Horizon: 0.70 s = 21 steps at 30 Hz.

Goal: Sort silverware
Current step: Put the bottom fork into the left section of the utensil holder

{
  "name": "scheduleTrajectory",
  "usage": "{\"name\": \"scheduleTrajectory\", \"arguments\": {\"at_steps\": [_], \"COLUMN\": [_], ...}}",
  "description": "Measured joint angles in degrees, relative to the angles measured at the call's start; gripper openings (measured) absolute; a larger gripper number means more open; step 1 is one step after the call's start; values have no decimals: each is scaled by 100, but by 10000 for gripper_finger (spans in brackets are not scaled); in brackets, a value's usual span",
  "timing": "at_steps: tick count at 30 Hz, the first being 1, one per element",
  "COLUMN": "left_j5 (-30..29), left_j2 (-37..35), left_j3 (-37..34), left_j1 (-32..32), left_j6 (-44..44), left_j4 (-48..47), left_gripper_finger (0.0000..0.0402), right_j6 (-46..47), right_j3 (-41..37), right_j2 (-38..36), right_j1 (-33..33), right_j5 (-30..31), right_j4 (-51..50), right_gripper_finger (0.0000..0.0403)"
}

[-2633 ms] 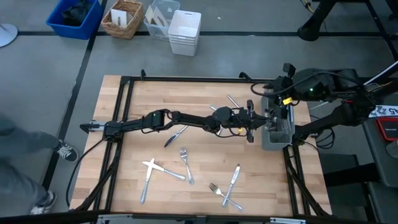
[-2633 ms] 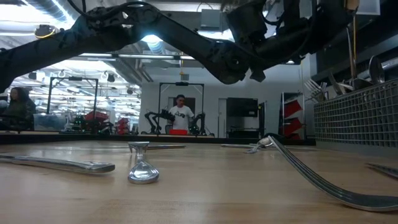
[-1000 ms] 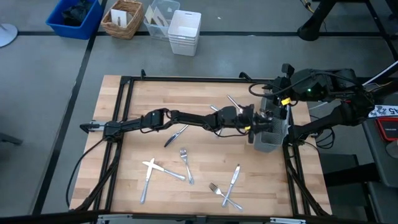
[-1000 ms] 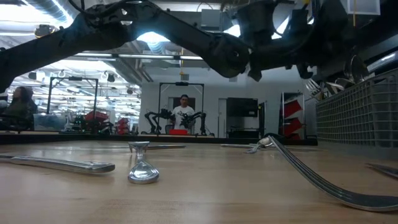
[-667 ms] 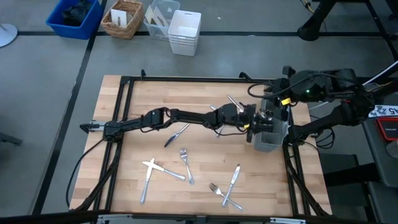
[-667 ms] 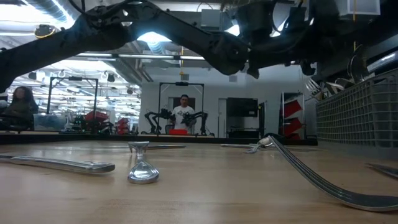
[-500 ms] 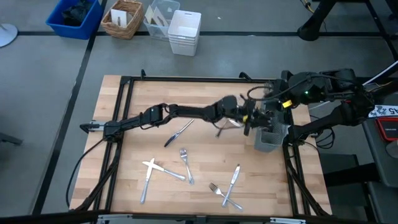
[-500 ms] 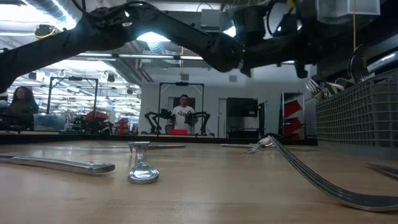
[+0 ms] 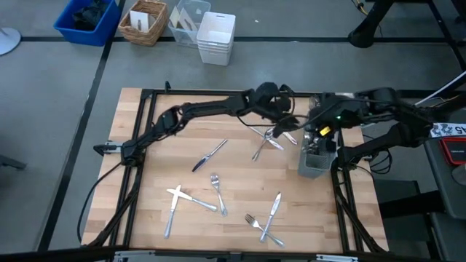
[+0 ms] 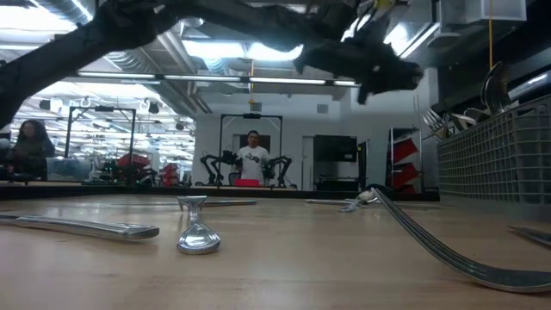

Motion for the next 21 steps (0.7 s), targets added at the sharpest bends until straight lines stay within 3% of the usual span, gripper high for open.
{"name": "scheduleTrajectory", "arguments": {"at_steps": [6, 8, 12, 18, 21], "left_j5": [-1929, -2208, -2060, -1749, -1736], "left_j2": [-601, -729, -722, -724, -724], "left_j3": [-2, -2, -33, -451, -675], "left_j1": [-148, -200, -339, -815, -1138], "left_j6": [1159, 1229, 1231, 1218, 1221], "left_j4": [-3298, -4218, -5532, -5634, -5556], "left_gripper_finger": [118, 118, 118, 118, 118], "right_j6": [-9, -9, -11, -11, -13], "right_j3": [-366, -525, -889, -1457, -1679], "right_j2": [0, 0, 0, 2, 2], "right_j1": [0, 2, 1, 2, 0], "right_j5": [2, 2, 2, -93, -441], "right_j4": [10, 35, 144, 338, 337], "right_gripper_finger": [127, 127, 127, 127, 127]}}
